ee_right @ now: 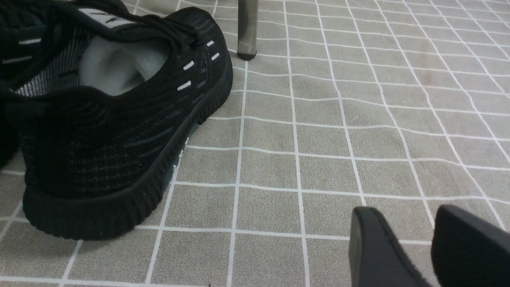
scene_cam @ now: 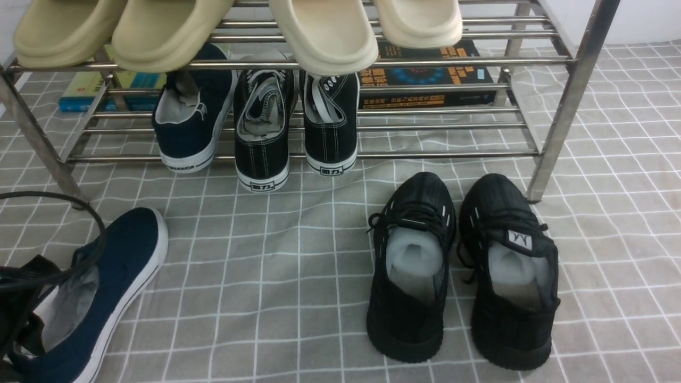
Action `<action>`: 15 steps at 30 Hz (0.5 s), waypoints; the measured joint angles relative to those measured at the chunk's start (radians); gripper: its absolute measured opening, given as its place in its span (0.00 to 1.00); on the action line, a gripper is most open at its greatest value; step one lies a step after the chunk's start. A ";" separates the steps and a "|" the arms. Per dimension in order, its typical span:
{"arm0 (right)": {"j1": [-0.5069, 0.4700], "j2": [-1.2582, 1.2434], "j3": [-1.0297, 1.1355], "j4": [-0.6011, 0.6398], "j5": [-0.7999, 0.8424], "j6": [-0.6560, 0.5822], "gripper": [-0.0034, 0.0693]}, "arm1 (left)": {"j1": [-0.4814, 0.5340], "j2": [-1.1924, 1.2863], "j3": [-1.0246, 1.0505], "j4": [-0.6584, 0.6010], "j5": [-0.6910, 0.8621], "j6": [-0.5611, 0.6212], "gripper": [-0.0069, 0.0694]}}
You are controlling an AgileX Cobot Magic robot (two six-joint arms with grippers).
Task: Take the shoes off the shelf with your hand from the grey coffee tablecloth.
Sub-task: 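Set the held shoe down on the floor in front of the rack with the left gripper, then grasp the leftmost shoe on the bottom shelf of the shoe rack with the left gripper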
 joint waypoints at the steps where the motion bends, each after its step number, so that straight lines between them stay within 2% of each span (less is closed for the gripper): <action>1: 0.000 0.000 0.000 0.000 0.000 0.000 0.37 | 0.000 0.000 -0.009 -0.004 0.012 0.017 0.43; 4: 0.000 0.000 0.000 0.000 0.000 0.000 0.37 | 0.000 0.000 -0.069 -0.020 0.038 0.076 0.56; 7: 0.000 0.000 0.000 0.000 0.000 0.000 0.37 | 0.000 0.000 -0.175 -0.062 0.029 0.136 0.64; 11: 0.000 0.000 0.000 0.000 0.000 0.000 0.37 | 0.000 0.021 -0.271 -0.162 -0.046 0.227 0.67; 15: 0.000 0.000 0.000 0.000 0.000 0.000 0.37 | 0.000 0.111 -0.332 -0.354 -0.158 0.399 0.67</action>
